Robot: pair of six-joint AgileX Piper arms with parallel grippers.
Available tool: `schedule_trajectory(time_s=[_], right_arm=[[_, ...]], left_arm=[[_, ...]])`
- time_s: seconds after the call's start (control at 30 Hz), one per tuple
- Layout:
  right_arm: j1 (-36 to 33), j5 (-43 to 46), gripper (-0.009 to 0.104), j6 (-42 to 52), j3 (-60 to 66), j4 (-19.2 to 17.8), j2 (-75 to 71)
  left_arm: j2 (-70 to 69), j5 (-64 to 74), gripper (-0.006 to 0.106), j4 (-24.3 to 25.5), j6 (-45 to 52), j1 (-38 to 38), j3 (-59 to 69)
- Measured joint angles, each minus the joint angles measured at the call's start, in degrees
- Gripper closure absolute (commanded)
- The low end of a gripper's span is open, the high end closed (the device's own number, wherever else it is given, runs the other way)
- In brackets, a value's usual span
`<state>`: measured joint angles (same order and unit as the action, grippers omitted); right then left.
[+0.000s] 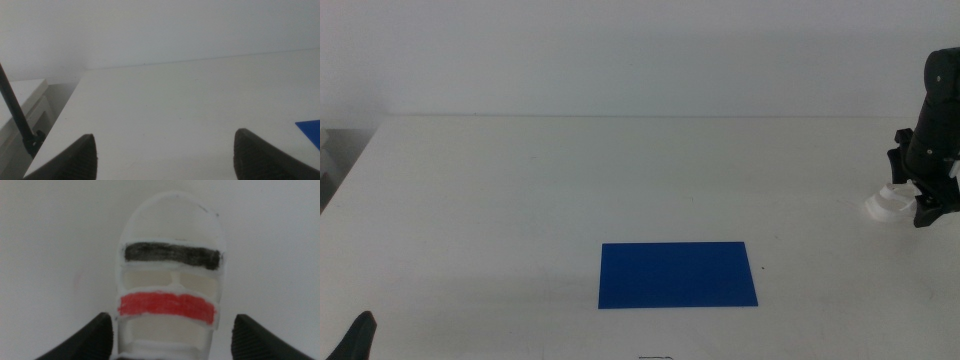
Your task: Use one arm to grab the shoe from the table and place it on the mat.
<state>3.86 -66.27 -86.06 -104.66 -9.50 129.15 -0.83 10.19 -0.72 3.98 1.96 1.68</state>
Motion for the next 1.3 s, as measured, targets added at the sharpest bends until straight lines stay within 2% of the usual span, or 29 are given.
schedule_trajectory(time_s=[0.13, 0.3, 0.4, 0.63, 0.8, 1.0, 1.3], right_arm=[[0.0, 0.0, 0.055, 0.0, 0.0, 0.6, 0.5], [0.0, -2.6, 0.085, 0.2, -1.7, 2.5, 0.5], [-0.2, -2.7, 0.095, 1.1, -2.2, 2.6, -0.3], [-4.1, -3.1, 0.096, 1.8, -1.6, 2.0, -7.0], [-10.0, -3.3, 0.096, -6.5, 5.4, 2.3, -14.4], [-21.1, -3.5, 0.096, -15.6, 11.7, 1.9, -20.8], [-38.1, -3.4, 0.096, -28.4, 11.9, 2.2, -20.1]], left_arm=[[0.0, 0.0, 0.007, 0.0, 0.0, 0.0, 0.0], [0.0, 0.0, 0.007, 0.0, 0.0, 0.0, 0.0], [0.0, 0.0, 0.007, 0.0, 0.0, 0.0, 0.0], [0.0, 0.0, 0.007, 0.0, 0.0, 0.0, 0.0], [0.0, 0.0, 0.007, 0.0, 0.0, 0.0, 0.0], [0.0, 0.0, 0.007, 0.0, 0.0, 0.0, 0.0], [0.0, 0.0, 0.007, 0.0, 0.0, 0.0, 0.0]])
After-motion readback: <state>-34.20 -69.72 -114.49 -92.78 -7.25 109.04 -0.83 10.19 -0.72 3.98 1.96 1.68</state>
